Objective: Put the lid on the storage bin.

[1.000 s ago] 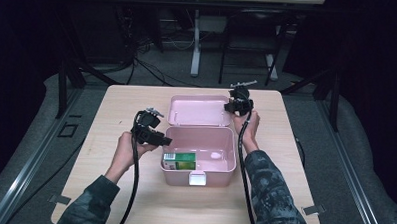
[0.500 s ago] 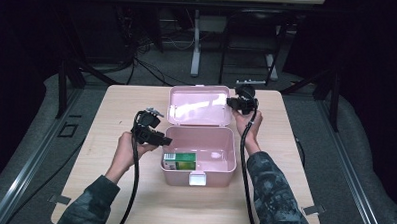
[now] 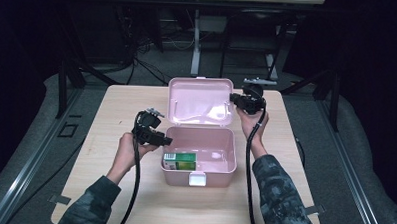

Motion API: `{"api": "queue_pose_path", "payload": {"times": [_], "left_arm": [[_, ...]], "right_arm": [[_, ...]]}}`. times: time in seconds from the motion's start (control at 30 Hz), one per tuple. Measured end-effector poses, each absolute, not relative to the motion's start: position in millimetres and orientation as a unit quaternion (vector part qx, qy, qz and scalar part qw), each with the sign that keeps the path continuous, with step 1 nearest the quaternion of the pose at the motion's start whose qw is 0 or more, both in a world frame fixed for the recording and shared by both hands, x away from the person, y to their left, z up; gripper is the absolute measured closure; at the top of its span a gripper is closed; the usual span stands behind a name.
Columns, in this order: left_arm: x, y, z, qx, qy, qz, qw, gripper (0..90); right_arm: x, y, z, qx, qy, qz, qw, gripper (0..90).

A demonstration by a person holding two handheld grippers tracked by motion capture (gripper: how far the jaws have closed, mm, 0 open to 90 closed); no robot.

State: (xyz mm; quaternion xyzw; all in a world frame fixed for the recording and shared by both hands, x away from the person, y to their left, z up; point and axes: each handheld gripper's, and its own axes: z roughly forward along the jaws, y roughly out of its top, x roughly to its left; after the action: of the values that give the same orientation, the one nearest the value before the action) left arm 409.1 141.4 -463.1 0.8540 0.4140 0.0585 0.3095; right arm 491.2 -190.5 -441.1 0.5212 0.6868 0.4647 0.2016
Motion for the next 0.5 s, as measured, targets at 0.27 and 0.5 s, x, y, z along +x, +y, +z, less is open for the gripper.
{"api": "queue_pose_path", "payload": {"times": [0.27, 0.5], "left_arm": [[408, 140, -463, 0.854, 0.414, 0.062, 0.309, 61.2], [408, 139, -464, 0.854, 0.415, 0.064, 0.308, 61.3]], "right_arm": [[480, -196, -436, 0.498, 0.687, 0.487, 0.208, 84.3], [471, -200, -431, 0.481, 0.688, 0.500, 0.213, 84.6]]}}
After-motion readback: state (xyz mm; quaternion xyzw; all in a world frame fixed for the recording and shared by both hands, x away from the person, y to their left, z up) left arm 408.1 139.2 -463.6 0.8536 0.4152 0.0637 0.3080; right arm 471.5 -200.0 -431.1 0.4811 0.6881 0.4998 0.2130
